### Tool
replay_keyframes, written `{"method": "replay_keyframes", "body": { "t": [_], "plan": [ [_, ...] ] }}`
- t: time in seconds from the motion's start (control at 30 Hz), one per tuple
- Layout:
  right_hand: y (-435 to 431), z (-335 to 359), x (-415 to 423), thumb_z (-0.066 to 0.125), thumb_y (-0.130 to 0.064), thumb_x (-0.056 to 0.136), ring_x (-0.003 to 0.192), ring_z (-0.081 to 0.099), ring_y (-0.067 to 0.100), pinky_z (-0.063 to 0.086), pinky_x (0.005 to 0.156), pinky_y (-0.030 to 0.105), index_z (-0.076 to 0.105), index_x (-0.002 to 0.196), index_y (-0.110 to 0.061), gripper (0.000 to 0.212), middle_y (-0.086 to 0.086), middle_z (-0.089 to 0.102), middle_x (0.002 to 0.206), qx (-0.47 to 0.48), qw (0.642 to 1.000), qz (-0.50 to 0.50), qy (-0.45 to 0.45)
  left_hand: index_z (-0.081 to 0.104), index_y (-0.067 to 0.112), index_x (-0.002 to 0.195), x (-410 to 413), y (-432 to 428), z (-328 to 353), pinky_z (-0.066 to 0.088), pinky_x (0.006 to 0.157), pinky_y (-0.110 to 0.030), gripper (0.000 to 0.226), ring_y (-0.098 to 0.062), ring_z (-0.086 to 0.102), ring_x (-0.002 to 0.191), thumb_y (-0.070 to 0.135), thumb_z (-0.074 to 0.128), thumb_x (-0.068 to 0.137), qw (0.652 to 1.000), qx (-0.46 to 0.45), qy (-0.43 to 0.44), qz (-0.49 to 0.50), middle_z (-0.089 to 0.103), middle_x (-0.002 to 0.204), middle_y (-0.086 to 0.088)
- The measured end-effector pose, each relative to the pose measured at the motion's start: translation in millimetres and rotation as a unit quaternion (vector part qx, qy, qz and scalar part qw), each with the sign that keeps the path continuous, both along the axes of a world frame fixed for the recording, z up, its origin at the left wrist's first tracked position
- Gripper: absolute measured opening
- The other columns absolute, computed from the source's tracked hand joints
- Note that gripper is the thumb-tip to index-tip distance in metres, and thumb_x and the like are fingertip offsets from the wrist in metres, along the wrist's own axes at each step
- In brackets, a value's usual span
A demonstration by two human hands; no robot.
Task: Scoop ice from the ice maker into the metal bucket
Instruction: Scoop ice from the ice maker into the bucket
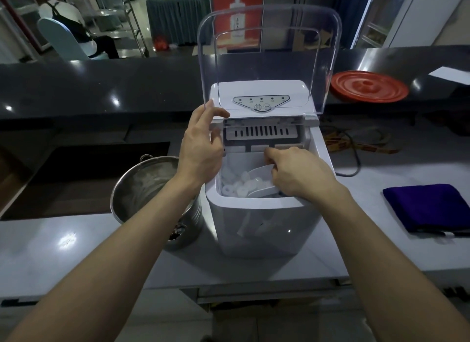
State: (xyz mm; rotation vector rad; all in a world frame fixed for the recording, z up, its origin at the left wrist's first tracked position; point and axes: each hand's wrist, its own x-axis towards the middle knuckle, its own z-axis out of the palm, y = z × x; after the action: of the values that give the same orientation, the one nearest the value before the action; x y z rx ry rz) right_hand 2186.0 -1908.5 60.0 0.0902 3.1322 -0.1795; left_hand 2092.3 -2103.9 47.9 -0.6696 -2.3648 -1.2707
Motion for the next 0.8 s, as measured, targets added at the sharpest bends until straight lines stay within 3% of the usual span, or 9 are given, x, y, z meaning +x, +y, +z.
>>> {"method": "replay_keyframes", "body": {
  "t": [0.1,0.2,0.4,0.5,0.6,0.7,0.8],
  "plan": [
    [0,0,0,0.045,-0.02,0.099,0.099,0.063,0.032,0.059,0.086,0.049,0.054,0.125,-0.031,0.03,0.008,0.07,0.116,-0.011,1.0,-0.006,0.015,0.065,0.026,0.124,-2,-1,-2,0.047,0.097,-0.001,0.034,-0.01,0.049,0.136,0.001,0.05,0.106,1.0,0.003,0.004,0.003,0.05,0.151,0.006],
    [0,0,0,0.046,-0.02,0.099,0.101,0.064,0.032,0.06,0.087,0.05,0.053,0.125,-0.033,0.029,0.007,0.07,0.119,-0.015,1.0,-0.005,0.016,0.065,0.03,0.124,-5,-2,-3,0.047,0.104,-0.013,0.037,-0.009,0.049,0.139,0.002,0.051,0.104,1.0,-0.005,0.015,0.01,0.052,0.149,0.008],
    [0,-1,-2,0.048,-0.012,0.096,0.09,0.061,0.03,0.056,0.077,0.044,0.054,0.117,-0.033,0.03,0.004,0.07,0.104,-0.026,0.999,0.006,0.044,0.064,0.025,0.126,0,-1,0,0.042,0.086,0.007,0.033,-0.004,0.048,0.126,0.002,0.051,0.107,1.0,-0.002,0.007,0.011,0.05,0.15,0.006],
    [1,-3,-5,0.046,-0.015,0.096,0.092,0.059,0.031,0.058,0.079,0.046,0.052,0.114,-0.034,0.027,0.006,0.065,0.105,-0.035,0.999,0.006,-0.001,0.064,0.022,0.126,4,0,4,0.04,0.082,0.008,0.034,-0.002,0.053,0.116,-0.001,0.051,0.105,1.0,0.001,0.008,0.01,0.051,0.149,0.002],
    [0,-6,-8,0.045,-0.015,0.098,0.09,0.056,0.031,0.057,0.078,0.046,0.048,0.109,-0.033,0.021,0.004,0.056,0.1,-0.043,0.999,-0.005,-0.006,0.066,0.021,0.126,6,1,5,0.04,0.079,0.008,0.034,-0.003,0.052,0.119,-0.002,0.051,0.105,1.0,0.004,0.007,0.011,0.052,0.15,0.001],
    [-1,-9,-11,0.048,-0.016,0.095,0.093,0.061,0.033,0.06,0.084,0.05,0.05,0.106,-0.035,0.022,0.006,0.062,0.107,-0.054,0.998,-0.008,-0.026,0.066,0.022,0.125,5,0,5,0.039,0.078,0.008,0.034,0.003,0.05,0.117,0.0,0.051,0.105,1.0,0.002,0.008,0.016,0.051,0.151,0.002],
    [-1,-11,-13,0.05,-0.016,0.092,0.098,0.063,0.033,0.06,0.089,0.051,0.057,0.109,-0.035,0.026,0.005,0.065,0.115,-0.076,0.996,-0.02,-0.039,0.065,0.024,0.125,4,1,4,0.041,0.078,0.007,0.034,-0.008,0.051,0.124,0.0,0.051,0.106,1.0,-0.006,0.008,0.015,0.051,0.151,0.001]
  ]
}}
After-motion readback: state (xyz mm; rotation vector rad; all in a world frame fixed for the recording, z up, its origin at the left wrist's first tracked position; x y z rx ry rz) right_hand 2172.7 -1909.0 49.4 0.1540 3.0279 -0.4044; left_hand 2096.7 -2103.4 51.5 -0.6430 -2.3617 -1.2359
